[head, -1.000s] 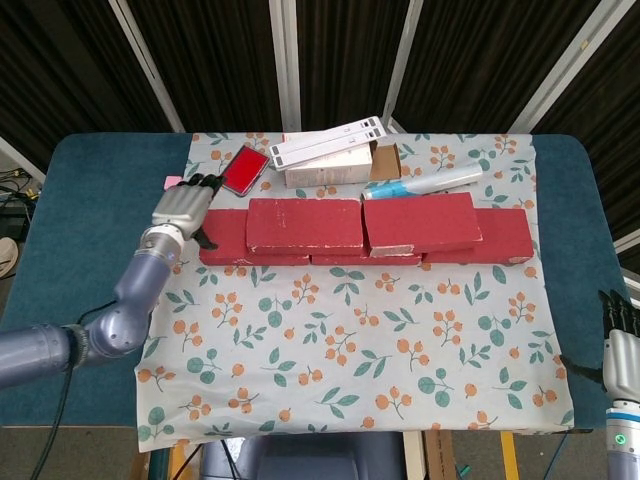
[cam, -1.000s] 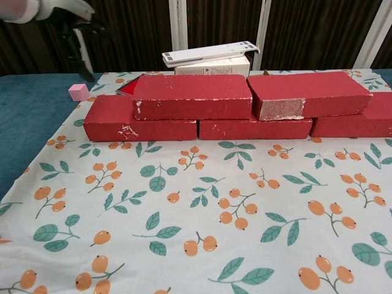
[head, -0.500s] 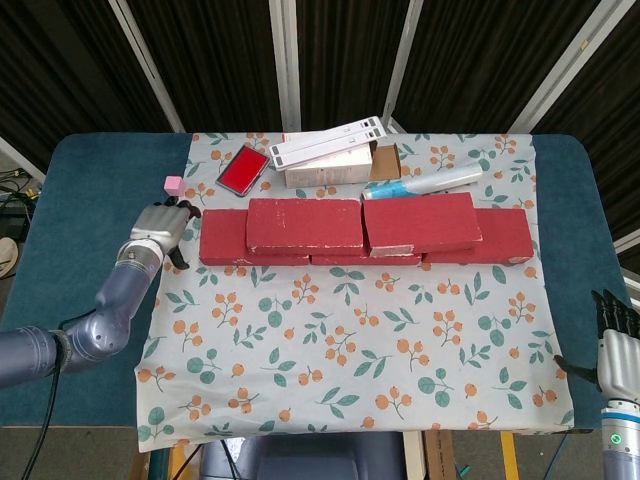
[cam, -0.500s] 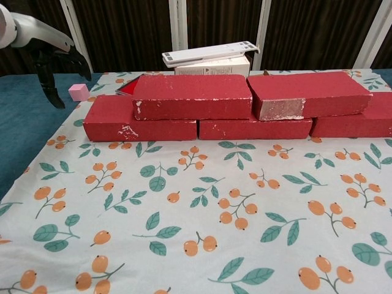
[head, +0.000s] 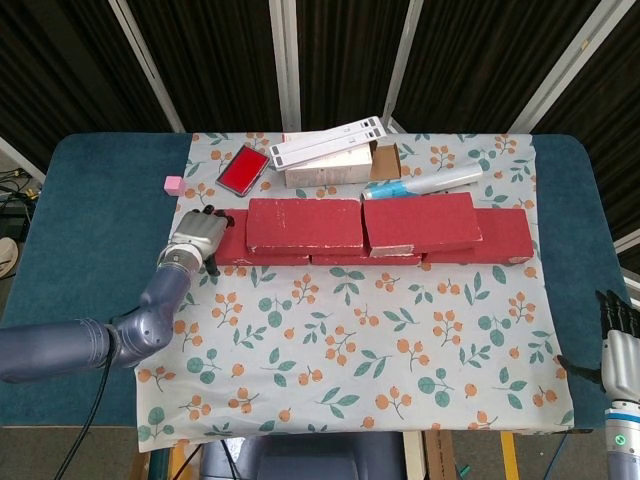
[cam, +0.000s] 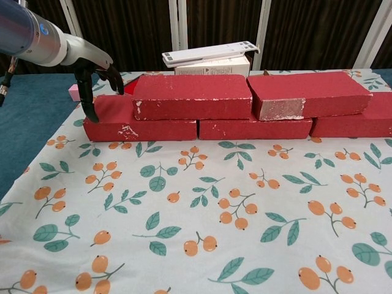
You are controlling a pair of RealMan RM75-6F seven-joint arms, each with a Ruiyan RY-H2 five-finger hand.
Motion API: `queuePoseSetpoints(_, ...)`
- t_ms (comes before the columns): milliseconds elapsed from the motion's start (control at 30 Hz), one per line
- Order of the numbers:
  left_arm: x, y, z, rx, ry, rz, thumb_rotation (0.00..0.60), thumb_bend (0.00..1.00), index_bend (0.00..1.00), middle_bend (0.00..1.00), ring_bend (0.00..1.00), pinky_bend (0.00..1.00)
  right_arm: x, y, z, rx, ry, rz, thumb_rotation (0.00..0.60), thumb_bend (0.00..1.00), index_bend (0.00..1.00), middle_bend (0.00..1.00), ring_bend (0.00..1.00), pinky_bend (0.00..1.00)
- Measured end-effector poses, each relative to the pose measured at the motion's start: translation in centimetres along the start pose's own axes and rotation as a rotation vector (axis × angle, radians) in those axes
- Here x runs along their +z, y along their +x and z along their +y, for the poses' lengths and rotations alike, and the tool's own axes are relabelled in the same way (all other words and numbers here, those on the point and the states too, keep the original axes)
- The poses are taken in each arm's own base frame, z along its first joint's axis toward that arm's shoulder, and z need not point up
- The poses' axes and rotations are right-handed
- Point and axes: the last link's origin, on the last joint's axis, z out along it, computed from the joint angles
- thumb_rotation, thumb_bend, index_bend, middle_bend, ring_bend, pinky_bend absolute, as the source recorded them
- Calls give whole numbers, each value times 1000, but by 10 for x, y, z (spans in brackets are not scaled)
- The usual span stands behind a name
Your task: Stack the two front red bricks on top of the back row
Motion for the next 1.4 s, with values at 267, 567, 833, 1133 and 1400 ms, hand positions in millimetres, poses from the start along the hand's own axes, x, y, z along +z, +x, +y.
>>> queuePoseSetpoints(267,3,-2,18,37,-15,-11,600,0,170,88,0,132,0,0,1,4,1,-3,600,152,0,0,0,0)
queuePoseSetpoints(567,5,-2,25,45,-17,-9,600,0,168,89,0,133,0,0,1,4,0,-3,600,152,0,0,0,0)
queuePoseSetpoints(833,8,-2,30,56,-21,-6,600,0,162,89,0,133,0,0,0,1,2,-4,600,152,0,0,0,0)
queuePoseSetpoints(1133,7,-2,34,61,-37,-9,600,0,162,90,0,133,1,-1,0,-1,-1,-6,600,152,0,0,0,0)
queuePoseSetpoints(1400,3,5,33,61,-41,4,600,0,227,99,0,133,1,-2,0,-2,-2,-9,600,153,0,0,0,0)
